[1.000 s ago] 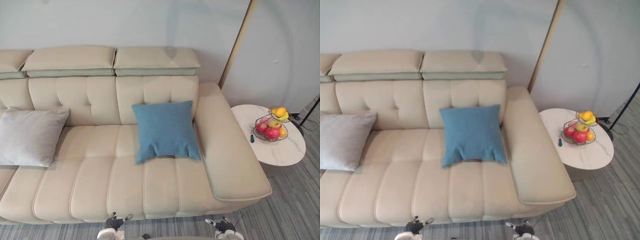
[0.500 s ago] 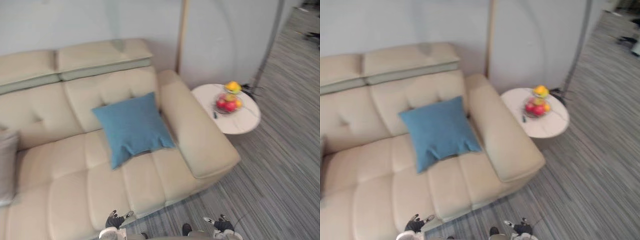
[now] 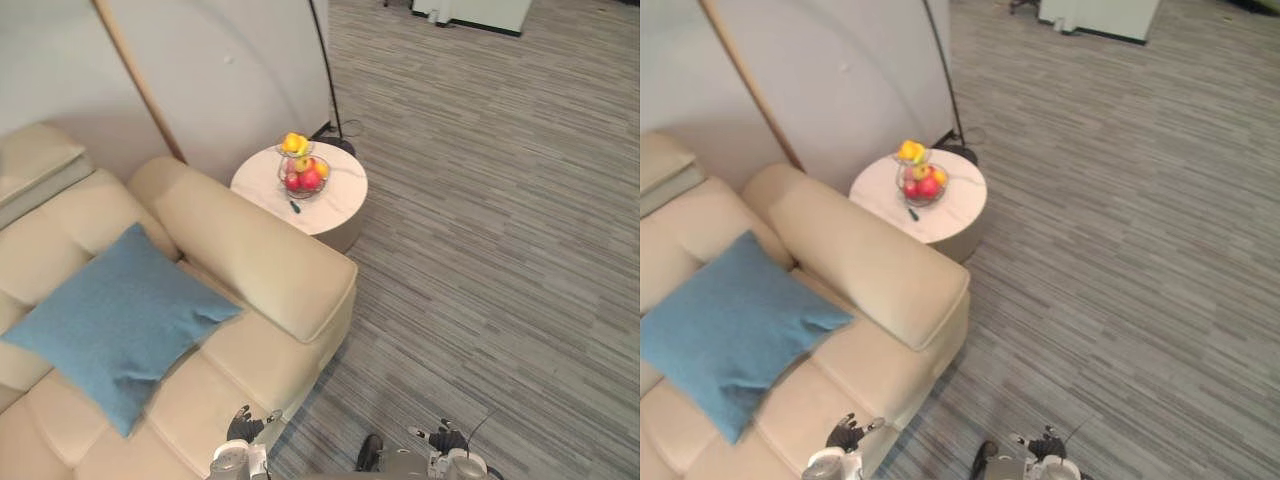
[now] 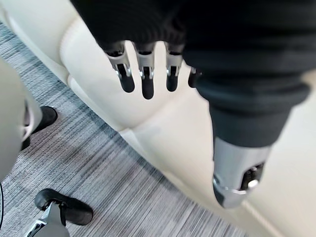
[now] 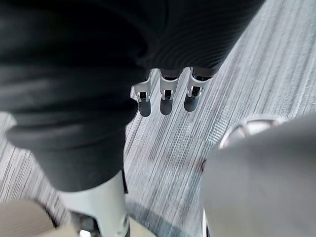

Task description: Pick up cushions and gather them together orderly.

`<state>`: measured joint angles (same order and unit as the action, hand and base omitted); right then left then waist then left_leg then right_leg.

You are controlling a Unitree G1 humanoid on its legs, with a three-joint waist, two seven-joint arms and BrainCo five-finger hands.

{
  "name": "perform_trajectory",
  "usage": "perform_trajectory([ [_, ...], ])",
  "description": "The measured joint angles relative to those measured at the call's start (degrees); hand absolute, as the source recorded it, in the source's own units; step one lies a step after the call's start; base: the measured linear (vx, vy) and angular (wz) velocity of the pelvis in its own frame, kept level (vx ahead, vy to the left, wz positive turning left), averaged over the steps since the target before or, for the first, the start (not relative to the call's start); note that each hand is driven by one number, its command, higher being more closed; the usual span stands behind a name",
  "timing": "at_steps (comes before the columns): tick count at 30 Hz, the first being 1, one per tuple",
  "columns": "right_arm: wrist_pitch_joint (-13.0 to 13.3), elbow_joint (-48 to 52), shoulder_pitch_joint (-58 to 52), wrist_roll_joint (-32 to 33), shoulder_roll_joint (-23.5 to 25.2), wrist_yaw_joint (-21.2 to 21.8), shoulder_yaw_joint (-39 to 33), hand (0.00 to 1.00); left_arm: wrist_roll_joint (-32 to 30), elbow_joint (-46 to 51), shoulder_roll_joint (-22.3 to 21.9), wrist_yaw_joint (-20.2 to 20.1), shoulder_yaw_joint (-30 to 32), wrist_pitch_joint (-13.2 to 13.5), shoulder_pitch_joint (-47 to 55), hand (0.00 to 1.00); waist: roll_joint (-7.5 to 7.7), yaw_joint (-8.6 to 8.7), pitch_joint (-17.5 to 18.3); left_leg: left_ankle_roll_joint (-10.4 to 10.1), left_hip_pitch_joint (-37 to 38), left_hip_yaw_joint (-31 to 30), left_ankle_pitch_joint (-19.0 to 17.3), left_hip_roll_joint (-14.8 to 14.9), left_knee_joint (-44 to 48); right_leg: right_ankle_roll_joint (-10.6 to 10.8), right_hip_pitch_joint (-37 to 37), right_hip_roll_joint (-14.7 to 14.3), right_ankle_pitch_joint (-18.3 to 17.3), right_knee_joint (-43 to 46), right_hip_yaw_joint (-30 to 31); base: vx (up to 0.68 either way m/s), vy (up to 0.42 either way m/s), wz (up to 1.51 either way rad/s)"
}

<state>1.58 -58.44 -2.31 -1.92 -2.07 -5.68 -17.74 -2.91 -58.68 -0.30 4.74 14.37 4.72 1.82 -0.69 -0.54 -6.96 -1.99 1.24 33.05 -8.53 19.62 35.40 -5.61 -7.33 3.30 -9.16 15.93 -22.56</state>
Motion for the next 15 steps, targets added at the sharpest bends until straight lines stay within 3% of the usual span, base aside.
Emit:
perform_trajectory([
  [1,-0.03,0.07,0.09,0.37,0.11,-0.01,0.05,0.00,0.44,0.32,0.06,0.16,0.60,-0.07,-0.04,0.00,0.20,-0.38,-0.65,1.02,-2.69,-5.00,-3.09,0.13,5.15,-0.56,0.43,-1.14,-0.40,0.17,2.30,0.04,-0.029,-1.63],
  [2,-0.02,0.18,0.81,0.79,-0.56,-0.11,-0.27,0.00,0.83,0.90,-0.12,0.13,1.06,-0.04,0.34,0.00,-0.53,-1.48,-1.04,-1.43,-6.24,-13.96,-7.48,-4.28,6.57,-0.77,0.57,-3.00,-1.32,0.61,7.78,0.06,-0.023,-2.03],
  [3,0.00,0.11,1.02,0.77,-0.73,-0.33,-0.31,0.00,0.87,0.92,-0.14,0.11,1.01,-0.04,0.48,0.00,-0.63,-1.82,-1.17,-1.70,-7.65,-17.69,-8.56,-7.15,4.87,-0.81,0.66,-3.77,-1.36,0.80,10.61,0.08,0.019,-1.88],
  [4,-0.01,0.14,1.21,0.77,-0.71,-0.42,-0.30,0.00,0.88,0.97,-0.44,0.12,1.00,-0.04,0.56,0.00,-0.61,-1.94,-1.18,-1.91,-8.30,-19.42,-8.83,-8.34,3.73,-0.83,0.76,-4.07,-1.37,0.87,11.92,0.14,0.056,-1.74],
  [5,-0.12,0.35,0.90,0.75,-0.39,-0.68,-0.26,0.00,0.91,1.76,-0.56,0.10,1.53,-0.04,0.86,0.00,-0.59,-2.52,-1.50,-2.18,-10.46,-25.29,-8.95,-12.68,-0.72,-0.78,1.36,-4.91,-1.41,0.93,16.42,0.13,0.072,-1.47],
  [7,-0.34,0.47,0.86,0.72,-0.18,-1.12,0.16,0.00,0.97,2.47,-1.03,0.09,2.67,0.03,1.29,0.00,-0.59,-2.99,-1.49,-2.08,-12.47,-31.44,-8.75,-16.02,-5.37,-0.60,1.32,-6.15,-1.63,1.32,22.14,0.12,0.115,-1.77],
  [9,-0.42,1.28,1.23,0.71,-0.17,-1.32,0.73,0.00,1.60,2.46,-1.82,0.10,4.17,0.02,1.48,0.00,-1.71,-3.74,-1.29,-1.23,-13.34,-39.02,-7.88,-17.79,-10.71,-0.02,0.77,-8.18,-1.95,2.06,28.17,0.15,0.177,-1.82],
  [11,-0.41,1.30,1.31,0.64,-0.29,-1.51,1.03,0.00,2.06,2.42,-2.64,0.14,4.97,0.04,1.84,0.00,-3.02,-4.37,-0.16,-2.12,-12.44,-39.92,-5.04,-17.61,-11.47,0.70,0.36,-9.94,-2.27,2.54,32.20,0.21,0.223,-1.58],
  [12,-0.53,1.28,0.93,0.43,1.32,-1.58,1.28,0.00,2.03,2.54,-2.04,0.11,4.88,0.02,2.24,0.00,-2.04,-4.52,0.78,-1.33,-11.55,-34.77,-6.10,-16.94,-13.15,2.26,0.51,-9.51,-2.26,1.94,35.20,0.23,0.231,-1.42],
  [15,-0.61,1.40,1.25,-0.41,2.49,-1.48,2.52,0.00,2.05,3.13,-1.63,0.15,4.92,-0.05,2.73,0.00,-0.74,-5.15,1.42,-0.03,-8.94,-27.87,-6.80,-16.44,-14.44,4.46,-0.96,-7.28,-3.49,4.89,34.40,0.27,0.212,-1.29],
])
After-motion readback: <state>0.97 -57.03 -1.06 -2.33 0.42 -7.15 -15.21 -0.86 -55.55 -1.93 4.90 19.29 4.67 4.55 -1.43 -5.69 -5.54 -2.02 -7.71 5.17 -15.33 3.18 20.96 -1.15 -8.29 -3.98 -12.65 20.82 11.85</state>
